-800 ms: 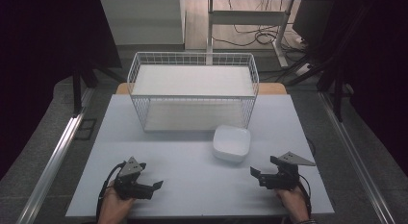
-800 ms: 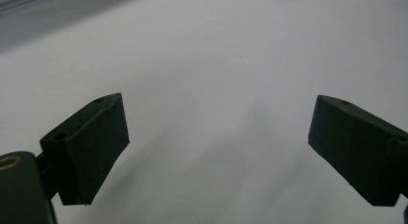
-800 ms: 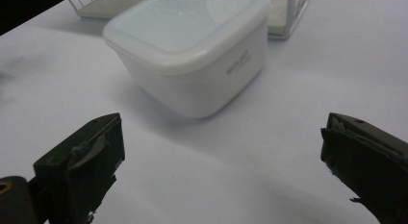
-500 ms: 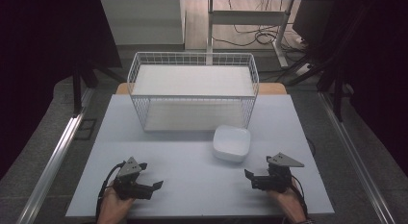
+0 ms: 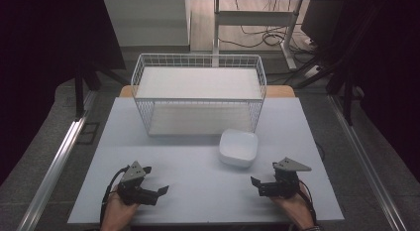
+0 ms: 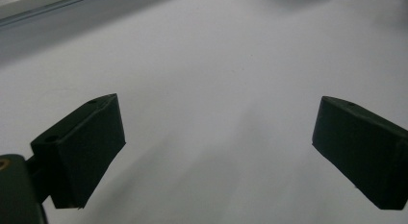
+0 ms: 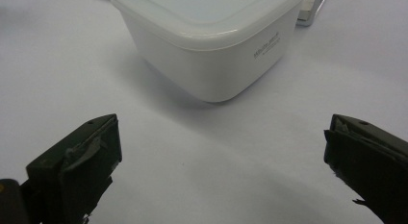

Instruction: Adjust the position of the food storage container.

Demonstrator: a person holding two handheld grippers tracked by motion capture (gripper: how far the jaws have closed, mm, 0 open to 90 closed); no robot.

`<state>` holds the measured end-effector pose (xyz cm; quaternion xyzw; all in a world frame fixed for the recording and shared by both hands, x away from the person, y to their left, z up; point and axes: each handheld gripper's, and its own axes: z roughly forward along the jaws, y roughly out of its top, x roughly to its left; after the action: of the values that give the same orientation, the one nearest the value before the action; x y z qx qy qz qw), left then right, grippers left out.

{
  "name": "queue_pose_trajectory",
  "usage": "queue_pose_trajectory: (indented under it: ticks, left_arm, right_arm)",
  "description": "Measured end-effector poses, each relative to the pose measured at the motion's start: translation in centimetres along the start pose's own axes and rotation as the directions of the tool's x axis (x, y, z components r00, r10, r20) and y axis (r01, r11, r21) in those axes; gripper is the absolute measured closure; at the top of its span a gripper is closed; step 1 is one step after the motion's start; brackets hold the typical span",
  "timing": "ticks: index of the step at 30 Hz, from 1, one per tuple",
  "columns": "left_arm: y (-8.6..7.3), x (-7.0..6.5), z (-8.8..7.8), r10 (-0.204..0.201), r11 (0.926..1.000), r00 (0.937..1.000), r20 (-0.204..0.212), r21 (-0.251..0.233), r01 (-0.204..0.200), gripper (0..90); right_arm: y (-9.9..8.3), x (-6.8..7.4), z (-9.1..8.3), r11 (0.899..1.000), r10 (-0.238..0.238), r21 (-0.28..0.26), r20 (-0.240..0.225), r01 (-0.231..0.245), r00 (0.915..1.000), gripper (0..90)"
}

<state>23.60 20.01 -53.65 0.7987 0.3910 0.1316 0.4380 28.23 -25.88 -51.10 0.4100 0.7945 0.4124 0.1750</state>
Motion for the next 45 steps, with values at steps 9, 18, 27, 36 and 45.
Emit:
queue_pose_trajectory:
  ticks: [9, 18, 27, 36, 45]
  left_arm:
    - [0.5, 0.4, -0.1, -0.047, 0.9988, 0.9987, 0.019, -0.012, 0.047, 3.9]
    - [2.6, 1.2, 1.1, -0.099, 0.9943, 0.9937, 0.052, -0.035, 0.101, 2.5]
    - [6.7, 1.4, 3.7, -0.055, 0.9980, 0.9977, 0.041, -0.028, 0.056, 9.3]
    - [9.4, 1.4, 7.4, 0.005, 0.9998, 0.9996, 0.029, -0.017, -0.005, 31.6]
    - [11.9, 0.7, 10.6, 0.028, 0.9995, 0.9951, 0.095, 0.008, -0.029, 63.6]
  right_arm:
    - [0.7, -0.3, 0.1, 0.999, 0.005, 0.033, 0.017, -0.006, 0.9998, 2.7]
    - [1.9, -1.2, 0.3, 0.999, 0.026, 0.029, 0.039, -0.027, 0.9989, 9.0]
    - [3.8, -2.8, 1.2, 1.000, 0.002, 0.020, 0.091, -0.004, 0.9958, 13.3]
    - [5.3, -4.9, 2.9, 0.999, 0.020, 0.045, 0.113, -0.025, 0.9934, 31.0]
    - [6.6, -6.0, 4.7, 0.996, 0.023, 0.079, 0.097, -0.031, 0.9951, 61.4]
